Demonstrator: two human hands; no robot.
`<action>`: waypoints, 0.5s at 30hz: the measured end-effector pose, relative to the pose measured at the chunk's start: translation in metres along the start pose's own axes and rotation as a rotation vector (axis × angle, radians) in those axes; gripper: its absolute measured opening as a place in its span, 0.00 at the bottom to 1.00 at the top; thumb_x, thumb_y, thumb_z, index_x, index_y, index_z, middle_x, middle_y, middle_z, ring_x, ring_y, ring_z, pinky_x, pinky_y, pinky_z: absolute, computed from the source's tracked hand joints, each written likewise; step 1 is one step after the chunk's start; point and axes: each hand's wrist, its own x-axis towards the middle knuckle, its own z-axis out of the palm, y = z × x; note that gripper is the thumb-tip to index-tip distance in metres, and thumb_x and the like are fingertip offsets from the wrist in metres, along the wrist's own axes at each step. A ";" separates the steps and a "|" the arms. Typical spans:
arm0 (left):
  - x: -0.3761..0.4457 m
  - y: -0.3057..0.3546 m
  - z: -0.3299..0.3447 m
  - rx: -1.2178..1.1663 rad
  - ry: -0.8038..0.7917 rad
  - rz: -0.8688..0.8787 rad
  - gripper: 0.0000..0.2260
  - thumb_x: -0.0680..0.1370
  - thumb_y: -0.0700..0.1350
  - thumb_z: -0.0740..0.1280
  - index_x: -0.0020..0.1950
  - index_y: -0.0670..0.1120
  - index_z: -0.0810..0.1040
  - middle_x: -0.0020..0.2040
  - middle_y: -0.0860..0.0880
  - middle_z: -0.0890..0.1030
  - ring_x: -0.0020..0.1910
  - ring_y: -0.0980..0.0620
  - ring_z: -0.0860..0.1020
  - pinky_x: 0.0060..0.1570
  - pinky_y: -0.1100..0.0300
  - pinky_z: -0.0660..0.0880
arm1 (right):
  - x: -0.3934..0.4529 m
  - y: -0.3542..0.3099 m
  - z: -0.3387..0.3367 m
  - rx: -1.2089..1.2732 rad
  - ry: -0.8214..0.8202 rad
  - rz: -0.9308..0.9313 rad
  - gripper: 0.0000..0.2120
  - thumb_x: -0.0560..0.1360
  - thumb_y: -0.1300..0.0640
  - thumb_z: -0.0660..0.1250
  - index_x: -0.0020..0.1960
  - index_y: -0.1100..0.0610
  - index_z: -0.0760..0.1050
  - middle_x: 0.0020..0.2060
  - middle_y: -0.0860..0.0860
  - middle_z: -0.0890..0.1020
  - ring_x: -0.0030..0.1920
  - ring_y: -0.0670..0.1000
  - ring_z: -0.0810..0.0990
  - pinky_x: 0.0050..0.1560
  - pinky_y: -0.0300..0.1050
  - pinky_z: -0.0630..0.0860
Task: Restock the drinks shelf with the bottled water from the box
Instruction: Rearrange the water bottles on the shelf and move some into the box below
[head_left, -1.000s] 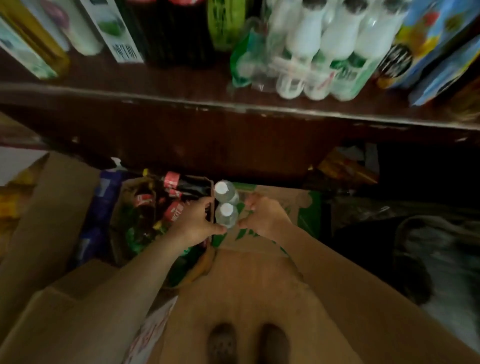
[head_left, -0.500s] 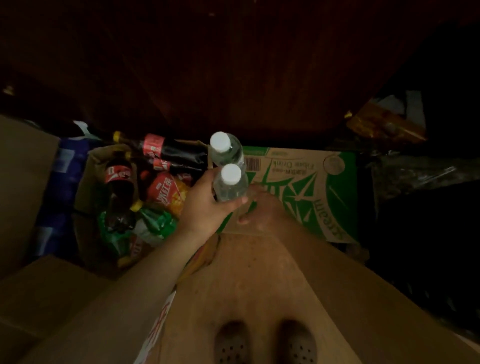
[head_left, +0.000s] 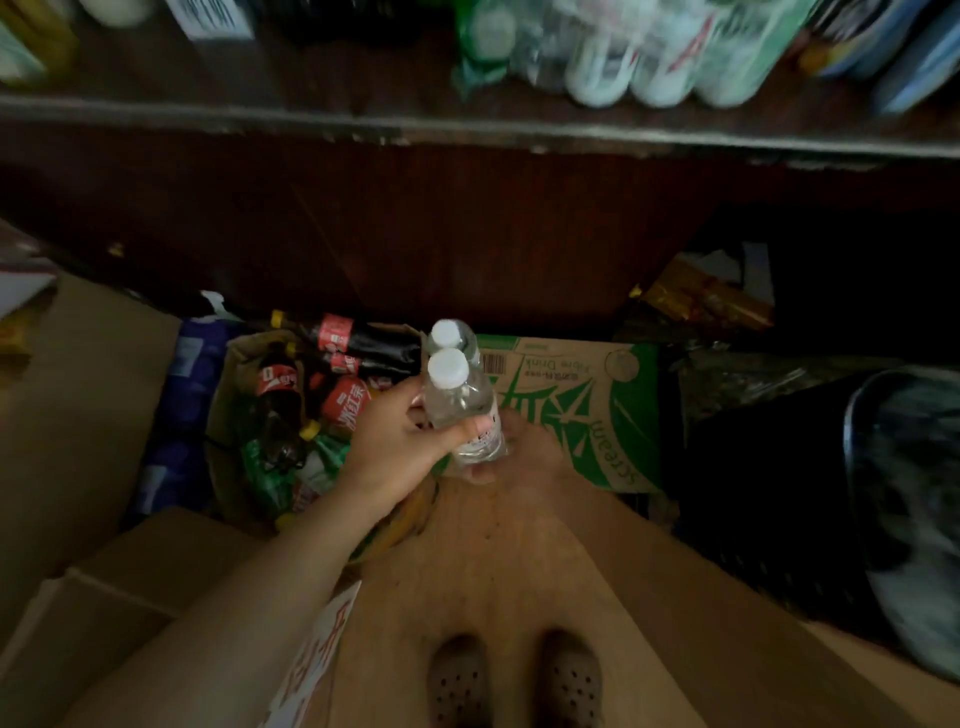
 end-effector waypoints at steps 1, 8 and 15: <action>-0.006 0.019 -0.008 -0.003 -0.023 0.006 0.18 0.66 0.50 0.78 0.54 0.52 0.81 0.48 0.57 0.84 0.47 0.62 0.81 0.45 0.68 0.76 | -0.013 -0.008 -0.008 0.034 0.004 0.001 0.34 0.64 0.53 0.79 0.67 0.50 0.71 0.59 0.48 0.80 0.58 0.49 0.79 0.61 0.49 0.75; -0.034 0.167 -0.059 -0.081 -0.092 0.092 0.12 0.67 0.43 0.77 0.48 0.52 0.82 0.44 0.57 0.85 0.45 0.60 0.83 0.42 0.69 0.77 | -0.095 -0.103 -0.081 0.154 0.073 -0.077 0.34 0.53 0.48 0.80 0.57 0.43 0.76 0.48 0.42 0.84 0.51 0.44 0.82 0.58 0.49 0.79; -0.049 0.313 -0.091 -0.135 -0.057 0.250 0.11 0.68 0.40 0.76 0.47 0.52 0.83 0.43 0.57 0.85 0.45 0.62 0.83 0.41 0.69 0.77 | -0.166 -0.204 -0.169 0.194 0.198 -0.230 0.36 0.49 0.42 0.78 0.57 0.43 0.76 0.51 0.44 0.83 0.51 0.46 0.81 0.56 0.50 0.79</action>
